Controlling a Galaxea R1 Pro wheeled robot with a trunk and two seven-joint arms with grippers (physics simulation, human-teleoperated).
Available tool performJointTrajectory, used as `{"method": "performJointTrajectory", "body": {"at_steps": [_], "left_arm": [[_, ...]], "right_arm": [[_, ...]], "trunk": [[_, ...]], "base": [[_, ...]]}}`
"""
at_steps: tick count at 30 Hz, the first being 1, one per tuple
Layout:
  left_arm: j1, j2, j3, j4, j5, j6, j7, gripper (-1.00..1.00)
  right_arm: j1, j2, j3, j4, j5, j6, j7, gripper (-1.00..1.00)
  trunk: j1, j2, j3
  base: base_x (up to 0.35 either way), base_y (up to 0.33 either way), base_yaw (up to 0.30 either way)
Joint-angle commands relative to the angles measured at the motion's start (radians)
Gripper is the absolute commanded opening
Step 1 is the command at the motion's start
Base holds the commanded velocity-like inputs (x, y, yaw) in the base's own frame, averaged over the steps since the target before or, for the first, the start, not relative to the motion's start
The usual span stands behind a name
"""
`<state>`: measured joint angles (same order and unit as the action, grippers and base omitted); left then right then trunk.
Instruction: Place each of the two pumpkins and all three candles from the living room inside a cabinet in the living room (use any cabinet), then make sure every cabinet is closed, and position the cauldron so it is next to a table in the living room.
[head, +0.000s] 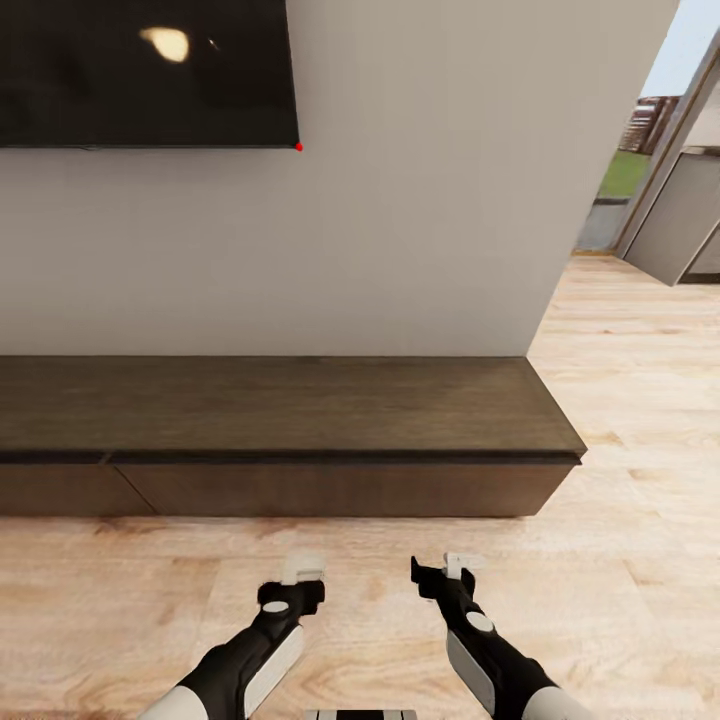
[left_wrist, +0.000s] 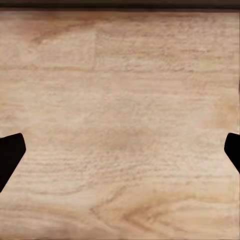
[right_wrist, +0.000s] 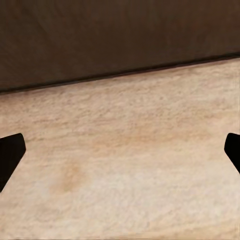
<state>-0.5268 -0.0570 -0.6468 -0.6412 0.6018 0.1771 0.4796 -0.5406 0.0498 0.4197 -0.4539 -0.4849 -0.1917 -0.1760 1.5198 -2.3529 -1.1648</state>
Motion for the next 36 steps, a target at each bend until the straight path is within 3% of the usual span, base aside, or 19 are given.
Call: {"method": "performJointTrajectory", "body": {"at_steps": [1, 4, 7, 36], "left_arm": [[-0.001, 0.001, -0.005, -0.002, 0.029, 0.012, 0.008, 1.0], [-0.001, 0.006, -0.004, 0.009, 0.138, 0.038, 0.01, 1.0], [-0.001, 0.006, -0.005, 0.039, 0.168, 0.044, 0.01, 1.0], [-0.001, 0.005, 0.009, 0.159, 0.177, 0.041, 0.012, 1.0]], "right_arm": [[0.001, -0.001, 0.008, -0.017, -0.011, 0.018, -0.007, 1.0], [0.025, -0.006, 0.008, -0.094, -0.012, 0.113, -0.007, 1.0], [0.038, -0.01, 0.008, -0.103, -0.013, 0.141, -0.007, 1.0], [0.042, -0.003, 0.017, 0.002, 0.003, 0.147, -0.015, 1.0]], "trunk": [[0.0, 0.0, -0.001], [0.0, 0.0, -0.001], [-0.012, 0.021, 0.009], [-0.123, 0.224, 0.099]], "base": [[-0.004, 0.0, 0.0], [-0.001, 0.0, 0.0], [0.0, 0.0, 0.0], [0.0, 0.0, 0.0]]}}
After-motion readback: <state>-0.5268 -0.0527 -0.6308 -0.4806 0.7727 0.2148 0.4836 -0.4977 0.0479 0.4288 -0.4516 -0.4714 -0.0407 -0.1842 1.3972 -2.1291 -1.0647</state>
